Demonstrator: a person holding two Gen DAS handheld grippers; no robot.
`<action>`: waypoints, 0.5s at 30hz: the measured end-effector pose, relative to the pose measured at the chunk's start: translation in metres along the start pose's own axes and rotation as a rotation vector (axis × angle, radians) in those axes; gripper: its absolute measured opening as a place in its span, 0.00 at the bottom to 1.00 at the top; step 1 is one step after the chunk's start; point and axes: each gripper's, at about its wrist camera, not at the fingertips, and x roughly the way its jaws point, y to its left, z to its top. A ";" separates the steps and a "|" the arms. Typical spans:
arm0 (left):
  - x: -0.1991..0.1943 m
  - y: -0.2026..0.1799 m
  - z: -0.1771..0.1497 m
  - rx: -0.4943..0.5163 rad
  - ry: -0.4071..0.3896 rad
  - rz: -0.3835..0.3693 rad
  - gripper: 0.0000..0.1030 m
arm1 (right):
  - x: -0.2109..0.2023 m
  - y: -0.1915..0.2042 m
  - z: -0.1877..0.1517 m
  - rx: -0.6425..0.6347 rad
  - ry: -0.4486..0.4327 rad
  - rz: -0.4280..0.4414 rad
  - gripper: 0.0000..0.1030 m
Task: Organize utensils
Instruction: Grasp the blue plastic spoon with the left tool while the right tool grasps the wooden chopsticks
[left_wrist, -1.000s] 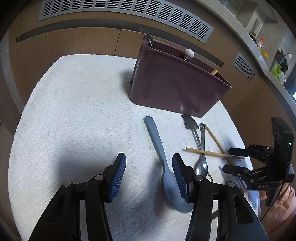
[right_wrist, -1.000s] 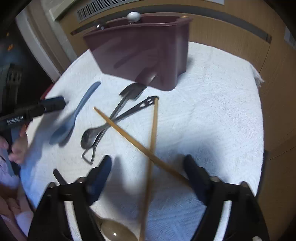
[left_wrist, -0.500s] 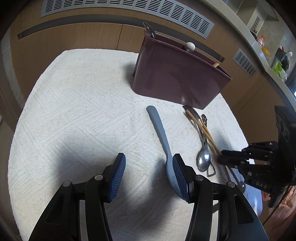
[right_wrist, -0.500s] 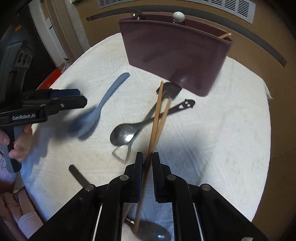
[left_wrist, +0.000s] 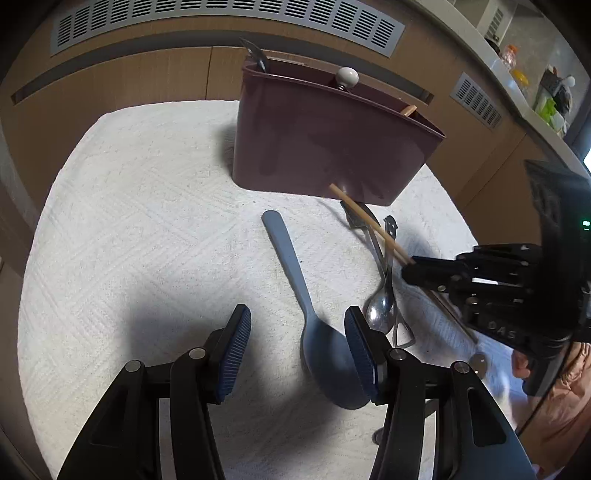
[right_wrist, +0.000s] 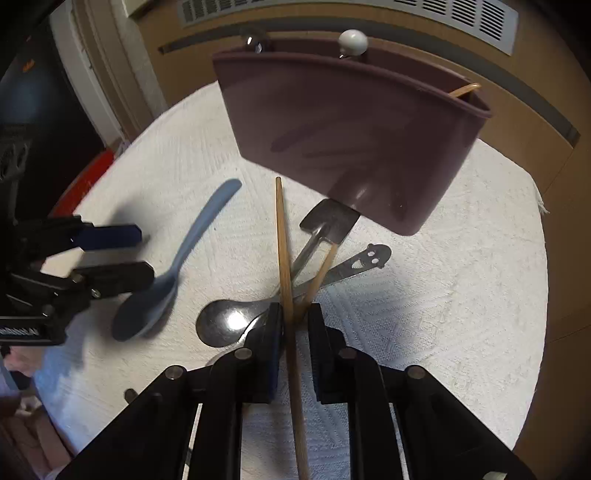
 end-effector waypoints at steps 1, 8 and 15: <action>0.002 -0.002 0.003 0.010 0.011 0.006 0.52 | -0.007 -0.002 -0.002 0.012 -0.019 -0.005 0.05; 0.039 -0.010 0.040 0.006 0.153 0.068 0.43 | -0.046 -0.010 -0.019 0.078 -0.113 0.044 0.05; 0.061 -0.034 0.058 0.112 0.153 0.197 0.17 | -0.050 -0.020 -0.029 0.145 -0.169 0.015 0.05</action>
